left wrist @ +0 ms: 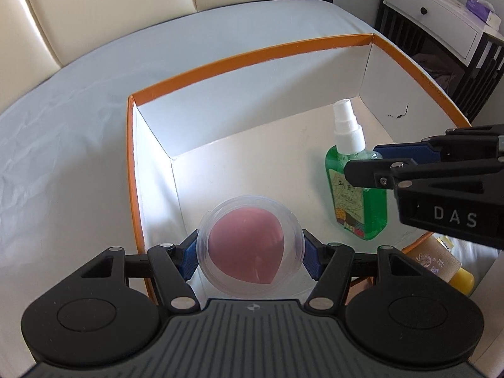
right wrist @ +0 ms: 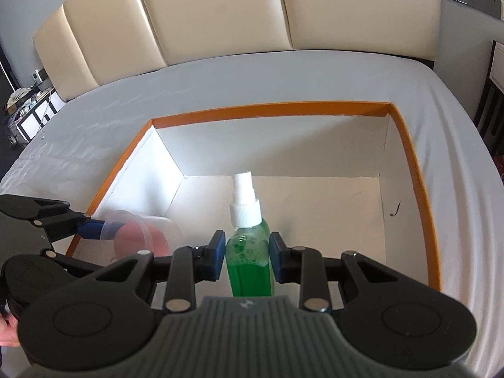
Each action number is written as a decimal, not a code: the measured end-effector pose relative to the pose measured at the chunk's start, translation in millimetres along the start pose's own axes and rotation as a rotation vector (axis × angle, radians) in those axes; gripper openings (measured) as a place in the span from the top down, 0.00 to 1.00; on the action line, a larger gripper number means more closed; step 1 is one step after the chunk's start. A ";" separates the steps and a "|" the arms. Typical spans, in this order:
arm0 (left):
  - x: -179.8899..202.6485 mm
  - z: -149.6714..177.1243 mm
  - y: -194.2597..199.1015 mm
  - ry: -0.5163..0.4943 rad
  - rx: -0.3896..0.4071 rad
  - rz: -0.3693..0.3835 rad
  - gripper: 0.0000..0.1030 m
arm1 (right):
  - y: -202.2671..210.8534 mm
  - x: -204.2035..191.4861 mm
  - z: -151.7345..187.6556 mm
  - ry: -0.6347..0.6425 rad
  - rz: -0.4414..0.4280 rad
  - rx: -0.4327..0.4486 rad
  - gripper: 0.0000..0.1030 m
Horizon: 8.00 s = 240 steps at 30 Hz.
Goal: Organize rigid objects
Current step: 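Lower into the box, open the left gripper on the cup while the right releases the bottle, then withdraw both grippers from the box toward the remaining objects, then grasp the cloth pouch with the left gripper while the right grasps the yellow tape measure, then lift the pouch and tape measure with both grippers over the orange box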
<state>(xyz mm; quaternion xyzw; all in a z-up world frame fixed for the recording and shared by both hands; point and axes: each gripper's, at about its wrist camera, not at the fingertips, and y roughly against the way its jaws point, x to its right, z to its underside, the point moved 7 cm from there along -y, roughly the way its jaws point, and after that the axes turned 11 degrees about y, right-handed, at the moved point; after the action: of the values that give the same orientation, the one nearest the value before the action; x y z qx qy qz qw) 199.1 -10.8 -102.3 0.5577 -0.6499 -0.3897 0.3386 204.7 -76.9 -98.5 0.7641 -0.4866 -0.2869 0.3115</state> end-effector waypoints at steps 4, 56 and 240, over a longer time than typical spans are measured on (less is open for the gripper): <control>-1.4 -3.7 -3.7 0.026 -0.021 0.004 0.29 | -6.7 -6.5 -0.4 0.005 -0.013 -0.009 0.72; -45.6 2.1 38.1 0.315 0.156 0.142 0.34 | -33.6 -70.2 2.6 0.115 -0.066 -0.136 0.71; -35.3 99.4 61.4 0.285 -0.106 0.042 0.21 | 96.8 -44.3 63.1 0.157 -0.087 0.023 0.48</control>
<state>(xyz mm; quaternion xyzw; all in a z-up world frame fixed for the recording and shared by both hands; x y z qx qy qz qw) 89.1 41.4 -94.6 0.5749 -0.5854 -0.3331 0.4646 87.2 -80.6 -59.9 0.8082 -0.4303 -0.2336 0.3274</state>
